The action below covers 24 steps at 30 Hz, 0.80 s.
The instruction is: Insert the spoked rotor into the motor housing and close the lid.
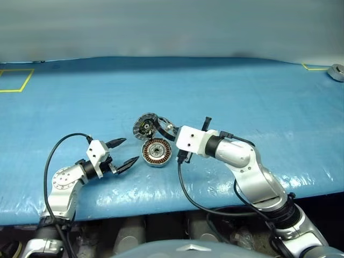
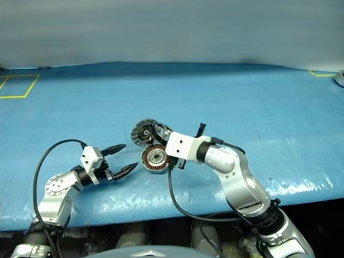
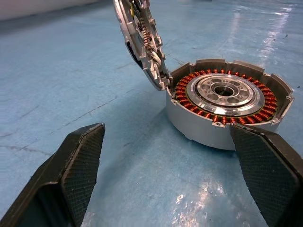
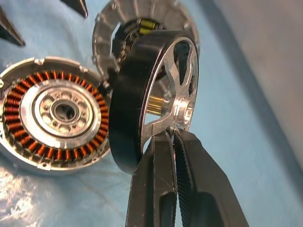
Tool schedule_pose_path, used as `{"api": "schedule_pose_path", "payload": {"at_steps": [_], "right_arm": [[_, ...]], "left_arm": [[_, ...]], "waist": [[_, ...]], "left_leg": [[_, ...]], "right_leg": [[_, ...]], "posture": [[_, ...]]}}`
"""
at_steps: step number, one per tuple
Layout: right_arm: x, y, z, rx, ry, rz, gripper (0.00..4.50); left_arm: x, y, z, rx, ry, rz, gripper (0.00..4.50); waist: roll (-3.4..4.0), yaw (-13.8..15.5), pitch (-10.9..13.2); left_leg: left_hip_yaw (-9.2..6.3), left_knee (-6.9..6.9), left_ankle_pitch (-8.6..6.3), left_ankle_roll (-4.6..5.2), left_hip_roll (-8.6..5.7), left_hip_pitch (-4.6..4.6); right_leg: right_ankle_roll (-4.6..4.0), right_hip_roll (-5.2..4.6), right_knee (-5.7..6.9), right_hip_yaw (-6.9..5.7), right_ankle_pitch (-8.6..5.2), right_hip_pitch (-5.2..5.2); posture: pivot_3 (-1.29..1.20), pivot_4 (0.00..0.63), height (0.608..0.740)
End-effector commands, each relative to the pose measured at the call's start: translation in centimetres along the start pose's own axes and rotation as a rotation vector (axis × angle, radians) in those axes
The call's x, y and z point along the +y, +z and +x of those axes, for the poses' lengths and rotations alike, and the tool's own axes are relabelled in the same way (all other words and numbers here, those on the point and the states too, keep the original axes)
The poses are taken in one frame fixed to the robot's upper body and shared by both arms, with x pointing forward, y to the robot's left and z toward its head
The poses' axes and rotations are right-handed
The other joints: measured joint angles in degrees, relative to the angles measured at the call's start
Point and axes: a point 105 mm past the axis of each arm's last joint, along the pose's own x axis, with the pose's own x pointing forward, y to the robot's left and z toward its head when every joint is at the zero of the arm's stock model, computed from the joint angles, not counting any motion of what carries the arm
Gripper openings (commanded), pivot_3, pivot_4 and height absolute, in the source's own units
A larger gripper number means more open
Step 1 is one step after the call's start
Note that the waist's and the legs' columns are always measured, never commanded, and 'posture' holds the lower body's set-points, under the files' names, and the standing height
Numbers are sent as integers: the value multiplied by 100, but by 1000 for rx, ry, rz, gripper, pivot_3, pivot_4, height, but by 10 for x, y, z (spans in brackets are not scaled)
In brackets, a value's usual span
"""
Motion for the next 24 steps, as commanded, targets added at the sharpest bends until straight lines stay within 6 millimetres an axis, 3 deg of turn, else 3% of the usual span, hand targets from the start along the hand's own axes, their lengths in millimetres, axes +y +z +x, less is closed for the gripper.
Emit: {"api": "schedule_pose_path", "payload": {"at_steps": [1, 11, 19, 24], "right_arm": [[-8, 0, 0, 27, -58, -36, 37], [-13, -17, -2, 98, -88, -31, 37], [-17, -47, -1, 199, -114, -12, 37], [-16, -49, -1, 200, -115, 0, 37]], "left_arm": [[5, 6, -4, -16, 19, 33, 4500], [4, 6, -9, -6, 24, 31, 4500], [3, 6, -10, -11, 37, 30, 4500], [3, 6, -12, -10, 45, 26, 4500]], "waist": [[0, 3, 0], [0, -1, 0], [0, -3, 0], [0, -5, 0]], "left_leg": [[1, 2, 0, -1, -1, 0], [0, 0, 2, -3, 2, 1], [0, -1, 2, -3, 2, 1], [0, -5, 2, -3, 3, 1]], "right_leg": [[-1, 0, 0, 1, -3, 1], [10, 2, 3, 0, 4, -3], [9, 2, 3, 0, 4, -3], [11, 2, 3, 0, 6, -5]], "posture": [[0, 150, 740], [0, 150, 740], [0, 150, 740], [0, 150, 740]]}}
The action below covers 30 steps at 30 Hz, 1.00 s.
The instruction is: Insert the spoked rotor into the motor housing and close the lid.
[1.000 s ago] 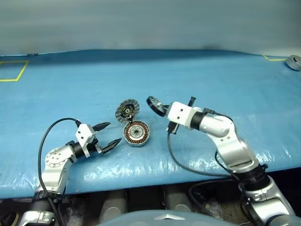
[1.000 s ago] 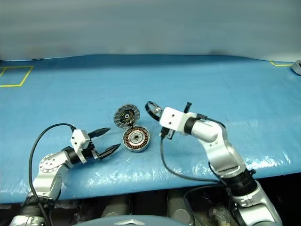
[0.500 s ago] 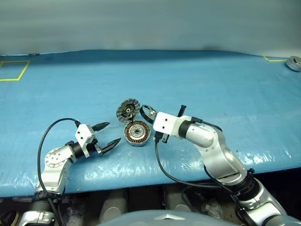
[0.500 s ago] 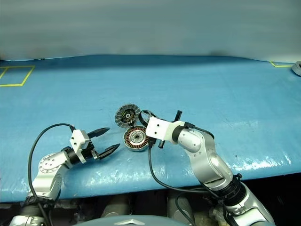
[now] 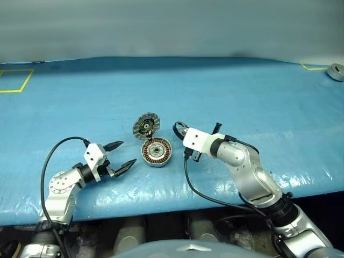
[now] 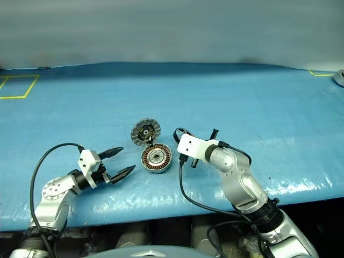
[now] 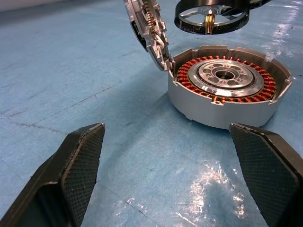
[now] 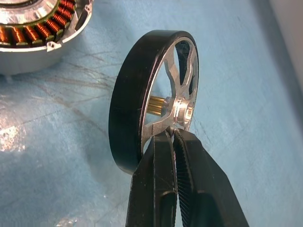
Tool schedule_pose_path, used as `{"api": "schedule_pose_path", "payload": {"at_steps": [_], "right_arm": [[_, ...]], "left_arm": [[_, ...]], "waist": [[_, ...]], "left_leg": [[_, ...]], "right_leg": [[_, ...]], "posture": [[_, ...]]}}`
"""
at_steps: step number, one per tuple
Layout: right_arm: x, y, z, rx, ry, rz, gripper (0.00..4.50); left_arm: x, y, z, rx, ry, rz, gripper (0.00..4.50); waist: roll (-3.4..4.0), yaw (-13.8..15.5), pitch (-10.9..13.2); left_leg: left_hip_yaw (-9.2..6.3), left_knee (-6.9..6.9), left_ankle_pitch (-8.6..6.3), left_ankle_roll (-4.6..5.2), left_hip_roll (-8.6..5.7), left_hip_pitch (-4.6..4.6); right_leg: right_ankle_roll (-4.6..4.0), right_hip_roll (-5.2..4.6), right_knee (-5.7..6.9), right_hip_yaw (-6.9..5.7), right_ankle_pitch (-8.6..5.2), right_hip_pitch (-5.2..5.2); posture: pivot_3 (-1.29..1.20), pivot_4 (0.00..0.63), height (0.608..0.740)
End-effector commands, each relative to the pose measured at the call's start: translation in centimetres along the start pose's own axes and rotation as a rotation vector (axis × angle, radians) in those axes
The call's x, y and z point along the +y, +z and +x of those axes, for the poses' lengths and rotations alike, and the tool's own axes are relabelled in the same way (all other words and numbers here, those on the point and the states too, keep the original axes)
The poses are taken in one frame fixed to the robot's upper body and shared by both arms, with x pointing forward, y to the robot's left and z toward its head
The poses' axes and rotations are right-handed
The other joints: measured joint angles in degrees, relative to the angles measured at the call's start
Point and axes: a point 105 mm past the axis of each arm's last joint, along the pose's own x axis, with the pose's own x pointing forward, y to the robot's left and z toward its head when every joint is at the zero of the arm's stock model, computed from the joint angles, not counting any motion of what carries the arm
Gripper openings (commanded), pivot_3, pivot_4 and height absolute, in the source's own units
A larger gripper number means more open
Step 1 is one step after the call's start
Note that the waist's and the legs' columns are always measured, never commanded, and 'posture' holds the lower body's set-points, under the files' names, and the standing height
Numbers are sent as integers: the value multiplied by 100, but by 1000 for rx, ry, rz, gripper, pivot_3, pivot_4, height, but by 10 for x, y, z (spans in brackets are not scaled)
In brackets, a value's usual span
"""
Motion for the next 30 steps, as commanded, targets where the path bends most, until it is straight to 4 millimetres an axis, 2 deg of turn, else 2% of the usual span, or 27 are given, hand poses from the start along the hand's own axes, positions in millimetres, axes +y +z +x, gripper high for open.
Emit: {"api": "schedule_pose_path", "payload": {"at_steps": [1, 6, 7, 12, 20, 24, 30], "right_arm": [[-13, 6, -5, -32, -57, -7, 37], [-5, -1, -3, -6, -22, 33, 37], [-4, -2, -3, 0, -19, 33, 537], [-7, -1, -4, -10, -44, 27, 2023], [-22, 32, -26, -211, -3, 275, 2023], [-16, 25, -33, -231, 122, 477, 2023], [-17, 1, -27, -181, 185, 587, 2023]], "left_arm": [[5, 14, -3, -36, 17, 43, 4500], [6, 15, -4, -35, 20, 43, 4500], [6, 15, -4, -34, 20, 43, 4500], [6, 14, -3, -32, 20, 43, 4500], [7, 13, -3, -31, 21, 41, 4500], [6, 15, -1, -43, 14, 36, 4500], [4, 15, 2, -53, 9, 32, 4500]], "waist": [[0, 1, 0], [0, 2, 0], [0, 2, 0], [0, 2, 0], [0, 0, 0], [0, 10, 0], [0, 5, 0]], "left_leg": [[0, 0, 0, 0, 0, 0], [0, 2, 0, 0, 0, 0], [0, 1, 0, 0, 0, 0], [0, 1, 0, 0, 0, 0], [-1, 1, 0, 0, 1, 0], [-2, 3, 0, 0, 1, 1], [-1, 3, 0, 0, 1, 2]], "right_leg": [[0, 0, 0, 0, 0, 0], [1, 0, 0, 0, -2, 1], [1, 0, 0, 0, -1, 1], [1, 0, 0, 0, -2, 1], [3, 1, 0, 0, -1, 2], [2, 0, -2, -1, -1, 7], [-4, 1, -1, -1, -4, 6]], "posture": [[0, 150, 740], [0, 150, 740], [0, 150, 740], [0, 150, 740], [0, 150, 740], [0, 150, 740], [0, 150, 740]]}}
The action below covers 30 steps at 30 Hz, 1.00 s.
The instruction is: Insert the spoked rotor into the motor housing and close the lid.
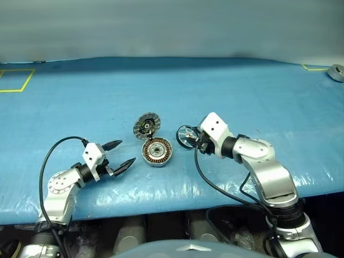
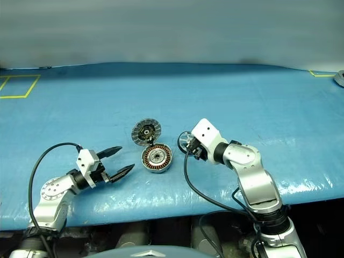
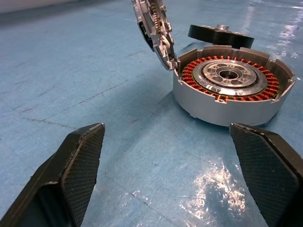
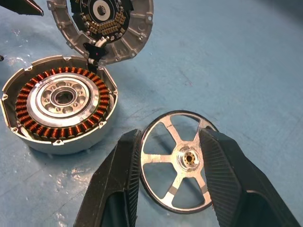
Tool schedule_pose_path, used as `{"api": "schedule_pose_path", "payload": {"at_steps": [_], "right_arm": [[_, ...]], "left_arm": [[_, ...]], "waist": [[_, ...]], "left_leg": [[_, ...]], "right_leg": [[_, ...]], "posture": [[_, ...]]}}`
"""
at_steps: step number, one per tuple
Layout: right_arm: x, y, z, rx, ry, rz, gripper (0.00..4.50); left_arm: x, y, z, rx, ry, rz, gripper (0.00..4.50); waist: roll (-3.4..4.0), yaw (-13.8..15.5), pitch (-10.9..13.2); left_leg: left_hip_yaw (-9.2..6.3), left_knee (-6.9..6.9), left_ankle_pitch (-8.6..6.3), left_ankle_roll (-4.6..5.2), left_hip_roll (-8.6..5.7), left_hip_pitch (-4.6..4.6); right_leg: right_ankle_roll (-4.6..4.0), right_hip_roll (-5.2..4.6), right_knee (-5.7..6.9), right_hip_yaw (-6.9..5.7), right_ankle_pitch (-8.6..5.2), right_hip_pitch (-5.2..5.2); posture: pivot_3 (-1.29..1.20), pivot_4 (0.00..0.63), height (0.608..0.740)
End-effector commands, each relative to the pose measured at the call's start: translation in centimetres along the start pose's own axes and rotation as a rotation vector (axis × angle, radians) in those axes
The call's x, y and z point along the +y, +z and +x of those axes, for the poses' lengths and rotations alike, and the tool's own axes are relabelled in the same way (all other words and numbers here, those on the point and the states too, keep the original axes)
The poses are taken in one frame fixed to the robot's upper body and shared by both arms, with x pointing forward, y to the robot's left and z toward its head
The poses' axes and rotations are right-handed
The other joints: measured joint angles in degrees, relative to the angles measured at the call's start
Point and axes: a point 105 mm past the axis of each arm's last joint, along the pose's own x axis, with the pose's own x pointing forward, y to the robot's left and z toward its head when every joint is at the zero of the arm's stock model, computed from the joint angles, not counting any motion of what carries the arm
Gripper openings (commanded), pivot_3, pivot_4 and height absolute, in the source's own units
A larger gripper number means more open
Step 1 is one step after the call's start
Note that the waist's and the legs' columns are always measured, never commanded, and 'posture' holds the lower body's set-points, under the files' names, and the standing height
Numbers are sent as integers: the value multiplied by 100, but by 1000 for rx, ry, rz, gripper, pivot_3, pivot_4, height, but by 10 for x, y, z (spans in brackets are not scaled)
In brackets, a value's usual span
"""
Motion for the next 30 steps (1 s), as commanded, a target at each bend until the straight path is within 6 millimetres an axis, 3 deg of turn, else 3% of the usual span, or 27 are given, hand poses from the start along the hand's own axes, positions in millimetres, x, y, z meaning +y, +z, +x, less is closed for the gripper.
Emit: {"api": "schedule_pose_path", "payload": {"at_steps": [1, 11, 30], "right_arm": [[-10, 0, -2, -23, 15, 53, 2023], [-23, -15, 8, 35, 15, 73, 2023], [-20, -22, 31, 115, 83, -3, 2023]], "left_arm": [[1, 11, 2, -42, 1, 22, 4500], [-3, 7, 0, -39, 6, 7, 4500], [-5, 4, -1, -31, 16, 3, 4500]], "waist": [[0, -2, 0], [1, -12, 0], [1, -13, 1]], "left_leg": [[0, 0, 0, 0, 0, 0], [1, -1, 0, 0, 0, -1], [2, -2, 0, 0, 0, -1]], "right_leg": [[1, 0, 0, 0, 1, 0], [8, 1, 0, 1, 4, -2], [9, 1, 0, 2, 6, -2]], "posture": [[0, 150, 740], [0, 150, 740], [0, 150, 740]]}}
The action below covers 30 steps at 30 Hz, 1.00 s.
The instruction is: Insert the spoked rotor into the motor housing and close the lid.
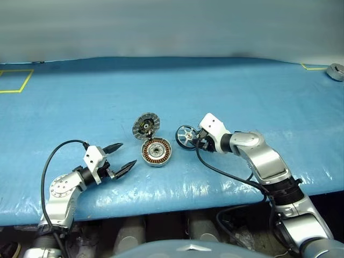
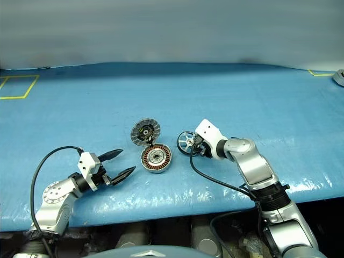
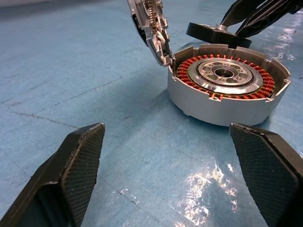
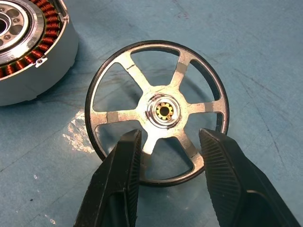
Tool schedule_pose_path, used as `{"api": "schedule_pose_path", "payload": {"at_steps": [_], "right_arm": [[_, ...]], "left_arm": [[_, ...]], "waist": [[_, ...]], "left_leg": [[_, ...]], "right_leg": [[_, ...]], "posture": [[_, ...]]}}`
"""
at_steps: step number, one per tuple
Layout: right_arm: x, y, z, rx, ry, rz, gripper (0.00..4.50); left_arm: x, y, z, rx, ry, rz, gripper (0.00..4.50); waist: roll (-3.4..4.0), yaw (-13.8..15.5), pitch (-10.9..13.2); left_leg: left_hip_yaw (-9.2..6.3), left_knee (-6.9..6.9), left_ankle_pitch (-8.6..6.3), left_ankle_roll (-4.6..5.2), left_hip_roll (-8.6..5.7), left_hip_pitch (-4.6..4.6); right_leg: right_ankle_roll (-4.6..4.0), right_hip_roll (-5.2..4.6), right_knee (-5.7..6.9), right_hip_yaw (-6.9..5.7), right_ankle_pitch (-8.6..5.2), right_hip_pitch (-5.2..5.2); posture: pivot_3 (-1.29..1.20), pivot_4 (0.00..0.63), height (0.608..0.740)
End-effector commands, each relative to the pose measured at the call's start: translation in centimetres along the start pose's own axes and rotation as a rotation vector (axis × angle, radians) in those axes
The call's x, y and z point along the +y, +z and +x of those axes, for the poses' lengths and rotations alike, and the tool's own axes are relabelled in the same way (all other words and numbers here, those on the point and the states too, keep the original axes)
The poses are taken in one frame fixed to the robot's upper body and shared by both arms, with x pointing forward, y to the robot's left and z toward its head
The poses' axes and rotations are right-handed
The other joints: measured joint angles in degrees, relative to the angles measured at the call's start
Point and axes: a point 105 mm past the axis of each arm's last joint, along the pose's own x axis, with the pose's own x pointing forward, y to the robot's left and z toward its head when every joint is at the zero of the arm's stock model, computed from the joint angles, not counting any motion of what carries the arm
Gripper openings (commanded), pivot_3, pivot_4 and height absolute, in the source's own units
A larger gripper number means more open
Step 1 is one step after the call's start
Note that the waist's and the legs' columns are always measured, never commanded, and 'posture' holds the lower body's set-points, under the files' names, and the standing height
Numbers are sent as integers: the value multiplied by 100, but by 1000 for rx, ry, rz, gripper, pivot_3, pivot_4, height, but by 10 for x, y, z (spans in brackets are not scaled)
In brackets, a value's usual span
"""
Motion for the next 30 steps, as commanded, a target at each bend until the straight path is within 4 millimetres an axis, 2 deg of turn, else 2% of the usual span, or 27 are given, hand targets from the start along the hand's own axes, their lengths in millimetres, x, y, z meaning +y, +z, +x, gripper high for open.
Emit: {"api": "schedule_pose_path", "payload": {"at_steps": [1, 5, 11, 15, 16, 25, 30], "right_arm": [[1, 8, 2, -27, 20, -17, 2023], [12, 9, 7, -54, 92, 33, 2023], [21, -5, 15, -11, 131, 33, 2023], [23, -8, 16, -6, 125, 28, 1241], [23, -8, 16, -9, 120, 26, 1197], [14, -1, 8, -51, 28, -1, 1197], [7, 20, -10, -156, -49, 0, 1197]], "left_arm": [[2, 11, 0, -35, 8, 39, 4500], [2, 11, 0, -35, 10, 39, 4500], [1, 11, 1, -31, 8, 42, 4500], [1, 11, 1, -30, 8, 43, 4500], [1, 11, 1, -29, 8, 43, 4500], [1, 10, 0, -22, 4, 43, 4500], [1, 10, 0, -22, -3, 38, 4500]], "waist": [[0, 0, 0], [0, -1, 0], [-1, -5, -1], [-5, -17, -4], [-5, -20, -5], [-5, -20, -5], [-4, -3, -4]], "left_leg": [[0, 0, 0, 0, 0, 0], [0, 0, 0, 0, 0, 0], [0, 1, 0, 0, 0, 2], [0, 0, 0, 0, 2, 7], [0, 0, 0, 0, 3, 9], [0, 2, 0, 0, 2, 10], [0, 1, 0, 0, 2, 4]], "right_leg": [[0, 0, 0, 0, 0, 0], [0, 0, 0, 0, 1, 0], [1, 1, 0, 1, 0, 2], [2, 2, 1, 0, -1, 5], [2, 3, 1, 0, -1, 8], [8, 3, 1, 1, -4, 10], [9, 2, 1, 1, -5, 5]], "posture": [[0, 150, 740], [0, 150, 740], [0, 150, 740], [0, 150, 740], [0, 150, 740], [0, 150, 740], [0, 150, 740]]}}
